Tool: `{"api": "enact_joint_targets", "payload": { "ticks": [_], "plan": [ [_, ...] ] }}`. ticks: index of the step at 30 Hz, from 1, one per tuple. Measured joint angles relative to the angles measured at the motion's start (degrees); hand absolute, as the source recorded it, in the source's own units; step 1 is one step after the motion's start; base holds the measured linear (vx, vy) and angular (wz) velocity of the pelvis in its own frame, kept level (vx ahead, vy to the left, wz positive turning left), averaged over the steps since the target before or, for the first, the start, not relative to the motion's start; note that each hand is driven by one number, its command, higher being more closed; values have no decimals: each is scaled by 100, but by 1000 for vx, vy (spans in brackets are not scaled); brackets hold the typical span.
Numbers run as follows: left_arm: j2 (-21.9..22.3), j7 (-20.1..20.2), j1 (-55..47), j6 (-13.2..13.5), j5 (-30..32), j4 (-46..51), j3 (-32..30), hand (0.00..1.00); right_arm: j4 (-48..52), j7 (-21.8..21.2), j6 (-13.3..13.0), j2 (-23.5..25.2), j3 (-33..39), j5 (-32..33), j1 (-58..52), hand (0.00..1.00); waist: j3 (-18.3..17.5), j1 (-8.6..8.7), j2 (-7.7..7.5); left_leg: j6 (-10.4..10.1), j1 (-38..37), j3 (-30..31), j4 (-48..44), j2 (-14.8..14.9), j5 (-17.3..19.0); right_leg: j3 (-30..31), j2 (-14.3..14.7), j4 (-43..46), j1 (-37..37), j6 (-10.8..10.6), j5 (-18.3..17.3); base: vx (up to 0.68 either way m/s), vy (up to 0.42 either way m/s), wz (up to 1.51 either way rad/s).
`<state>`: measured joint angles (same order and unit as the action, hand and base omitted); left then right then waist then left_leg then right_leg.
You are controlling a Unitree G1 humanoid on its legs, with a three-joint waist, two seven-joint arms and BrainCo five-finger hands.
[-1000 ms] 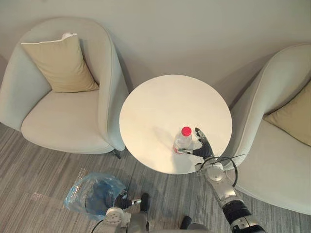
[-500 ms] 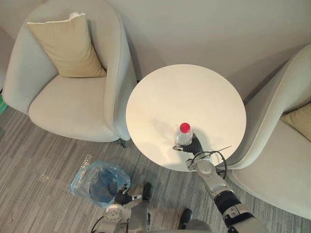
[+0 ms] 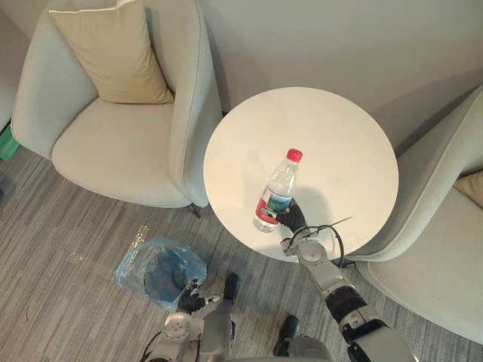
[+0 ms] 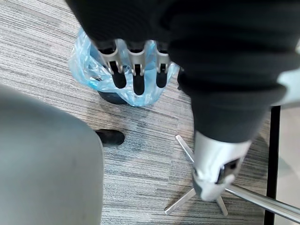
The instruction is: Gather rubbish on tea table into small bin, then transfer packed bag to large trash can.
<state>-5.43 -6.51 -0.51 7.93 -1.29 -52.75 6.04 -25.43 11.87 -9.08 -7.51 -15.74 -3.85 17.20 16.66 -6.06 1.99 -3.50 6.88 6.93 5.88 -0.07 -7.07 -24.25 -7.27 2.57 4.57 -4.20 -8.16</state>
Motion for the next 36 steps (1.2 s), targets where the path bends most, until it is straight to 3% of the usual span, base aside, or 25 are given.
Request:
{"api": "enact_joint_targets", "payload": {
  "ticks": [8,13,16,26,34,36],
  "plan": [
    [3,21,0,-91,58,-13,-5,0,1172,-220,-66,-223,219,-25,-953,100,-4,54,-4,1,-205,-164,-1,45,2,297,-21,32,100,-4,0,-33,0,-9],
    [-3,59,-6,-107,221,-177,26,0,1980,-249,-114,-400,233,-305,-1536,100,-83,277,9,3,-327,-338,0,50,5,562,-32,52,67,-39,-9,-83,8,-25],
    [-25,60,-5,-115,240,-267,222,0,2297,-247,-162,-437,365,-525,-1960,100,-254,319,27,5,-382,-496,1,88,9,734,-20,110,5,-46,-5,-62,2,-26],
    [-39,64,-19,-206,336,-433,701,0,2478,-230,-177,-370,329,-973,-2748,100,-638,449,95,0,-512,-689,1,168,14,962,40,77,39,-62,65,-41,-9,-12],
    [-41,123,-15,-192,468,-517,903,0,2385,-218,-174,-414,130,-1193,-2659,100,-694,480,116,8,-637,-776,-29,180,6,1035,52,-24,151,-67,173,-57,0,-5],
    [-18,144,-10,-164,467,-491,964,0,1972,-172,-168,-502,79,-1201,-2308,100,-697,487,189,-5,-283,-646,-345,217,-10,916,63,61,23,-64,227,-79,-4,28]
  ]
}}
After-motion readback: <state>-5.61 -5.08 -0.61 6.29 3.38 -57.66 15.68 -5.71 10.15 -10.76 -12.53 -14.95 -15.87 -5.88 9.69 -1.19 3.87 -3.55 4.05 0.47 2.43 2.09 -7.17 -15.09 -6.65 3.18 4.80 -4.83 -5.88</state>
